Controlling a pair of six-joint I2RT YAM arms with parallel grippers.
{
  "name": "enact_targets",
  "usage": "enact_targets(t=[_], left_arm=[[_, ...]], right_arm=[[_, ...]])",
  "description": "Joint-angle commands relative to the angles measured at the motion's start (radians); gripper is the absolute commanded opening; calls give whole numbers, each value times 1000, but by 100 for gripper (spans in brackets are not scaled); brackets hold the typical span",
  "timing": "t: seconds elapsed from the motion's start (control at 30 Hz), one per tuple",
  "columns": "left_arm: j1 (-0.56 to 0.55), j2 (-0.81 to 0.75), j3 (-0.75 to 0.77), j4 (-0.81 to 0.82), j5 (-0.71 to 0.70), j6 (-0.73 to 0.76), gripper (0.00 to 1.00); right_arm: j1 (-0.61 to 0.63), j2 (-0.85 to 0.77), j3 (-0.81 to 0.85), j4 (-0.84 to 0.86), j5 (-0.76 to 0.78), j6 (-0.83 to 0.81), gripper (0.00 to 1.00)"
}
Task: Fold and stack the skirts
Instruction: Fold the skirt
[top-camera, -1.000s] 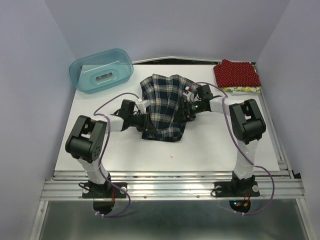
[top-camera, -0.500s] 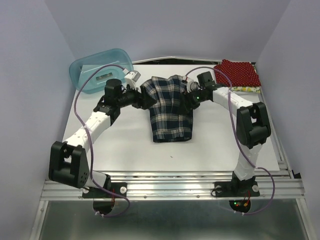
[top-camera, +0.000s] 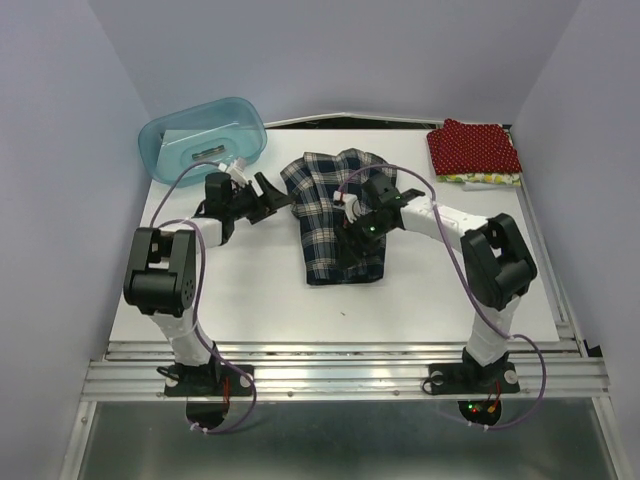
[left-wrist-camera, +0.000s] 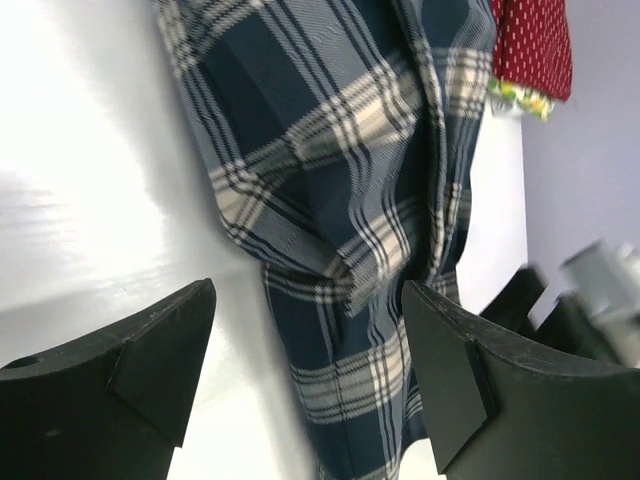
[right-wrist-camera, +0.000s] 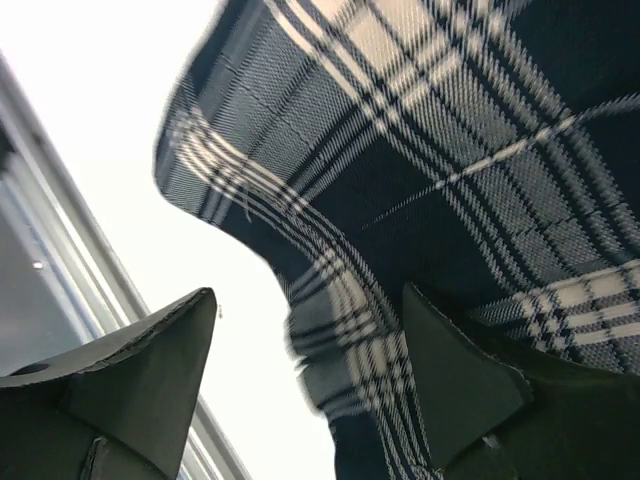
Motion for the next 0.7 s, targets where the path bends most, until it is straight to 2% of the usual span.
enact_targets(t=[0.0, 0.17, 0.3, 0.4, 0.53, 0.67], left_arm=[[26, 75, 40, 172, -39, -114, 86], [34, 182, 76, 258, -75, -196, 86], [32, 226, 48, 381, -67, -305, 85], [32, 256, 38, 421, -73, -360, 80], [32, 307, 68, 458, -76, -404, 67], [31, 386, 136, 472, -84, -440, 64]], right_arm=[[17, 19, -77, 34, 118, 1, 80], [17, 123, -158, 14, 309, -151, 73], [17, 119, -235, 14, 386, -228, 68], [17, 106, -260, 2, 402, -262, 68], [17, 102, -286, -18, 422, -308, 68], [17, 103, -303, -36, 451, -329, 67]])
